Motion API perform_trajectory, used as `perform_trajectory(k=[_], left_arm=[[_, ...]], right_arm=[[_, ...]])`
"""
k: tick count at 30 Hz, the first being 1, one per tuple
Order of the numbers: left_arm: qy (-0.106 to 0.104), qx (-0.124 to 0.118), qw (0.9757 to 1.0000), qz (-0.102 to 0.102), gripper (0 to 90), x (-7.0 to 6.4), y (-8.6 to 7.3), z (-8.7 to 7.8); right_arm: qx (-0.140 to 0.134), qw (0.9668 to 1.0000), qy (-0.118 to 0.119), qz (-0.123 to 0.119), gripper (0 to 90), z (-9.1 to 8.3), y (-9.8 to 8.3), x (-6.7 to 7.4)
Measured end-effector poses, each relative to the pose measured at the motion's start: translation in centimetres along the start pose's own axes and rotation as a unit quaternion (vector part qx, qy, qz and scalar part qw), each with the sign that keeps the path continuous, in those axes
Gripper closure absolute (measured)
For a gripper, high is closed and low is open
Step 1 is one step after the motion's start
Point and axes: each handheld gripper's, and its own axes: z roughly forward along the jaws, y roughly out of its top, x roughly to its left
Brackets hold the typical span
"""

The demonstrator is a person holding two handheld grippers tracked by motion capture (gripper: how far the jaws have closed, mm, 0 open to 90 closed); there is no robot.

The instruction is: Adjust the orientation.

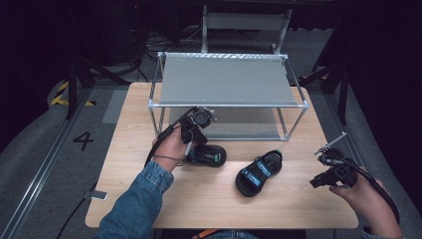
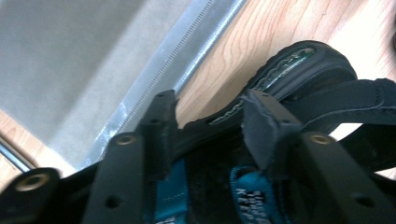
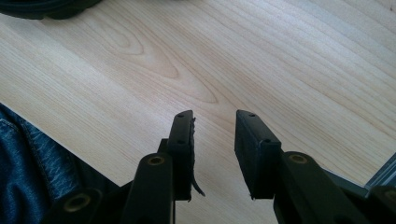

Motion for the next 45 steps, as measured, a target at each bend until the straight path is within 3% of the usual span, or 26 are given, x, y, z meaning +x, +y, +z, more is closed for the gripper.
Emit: perform_trajectory(k=[4, 10, 12, 19, 23, 30, 33, 38, 41, 43, 45], left_arm=[[-0.002, -0.015, 0.9998, -0.015, 50.4, 0.4, -0.4, -0.7], [0.002, -0.04, 0.9991, -0.014, 48.9, 0.5, -0.7, -1.8], [-0.005, -0.047, 0.9986, -0.022, 47.0, 0.8, -0.9, -2.1], [-0.004, -0.049, 0.9984, -0.029, 47.3, 0.7, -1.3, -2.6], [-0.033, -0.072, 0.9968, -0.015, 47.1, -0.5, -0.6, -3.2], [-0.043, -0.066, 0.9968, 0.015, 46.7, -2.6, 1.0, -2.3], [-0.047, -0.065, 0.9966, 0.017, 47.2, -3.0, 1.6, -1.5], [-0.067, -0.067, 0.9955, 0.001, 49.4, -2.7, 2.4, -0.3], [-0.065, -0.059, 0.9962, 0.001, 53.5, -2.7, 2.7, 0.4], [-0.078, -0.054, 0.9955, -0.001, 68.8, -2.7, 2.7, 0.5], [-0.081, -0.053, 0.9952, -0.002, 78.0, -2.8, 2.5, 0.2]], right_arm=[[-0.002, 1.0, 0.002, 0.002, 67.7, -0.1, 0.1, 0.0], [0.0, 1.0, 0.004, -0.004, 67.1, 0.1, 0.4, 0.1], [0.001, 1.0, 0.004, -0.004, 67.0, 0.2, 0.4, 0.1], [-0.001, 1.0, 0.005, -0.005, 66.6, 0.1, 0.7, -0.1], [0.004, 0.9999, 0.007, -0.01, 66.1, 0.5, 0.9, 0.0], [0.002, 1.0, 0.006, -0.008, 66.1, 0.4, 0.6, 0.1], [0.003, 1.0, 0.005, -0.005, 66.0, 0.4, 0.4, 0.1], [-0.004, 1.0, 0.003, -0.007, 65.8, 0.2, 0.0, 0.2], [-0.01, 0.9999, 0.0, -0.002, 65.8, -0.2, -0.4, 0.0], [-0.012, 0.9999, -0.003, -0.001, 65.8, -0.3, -0.6, 0.0], [-0.014, 0.9999, -0.005, -0.002, 65.4, -0.4, -0.7, -0.1]])
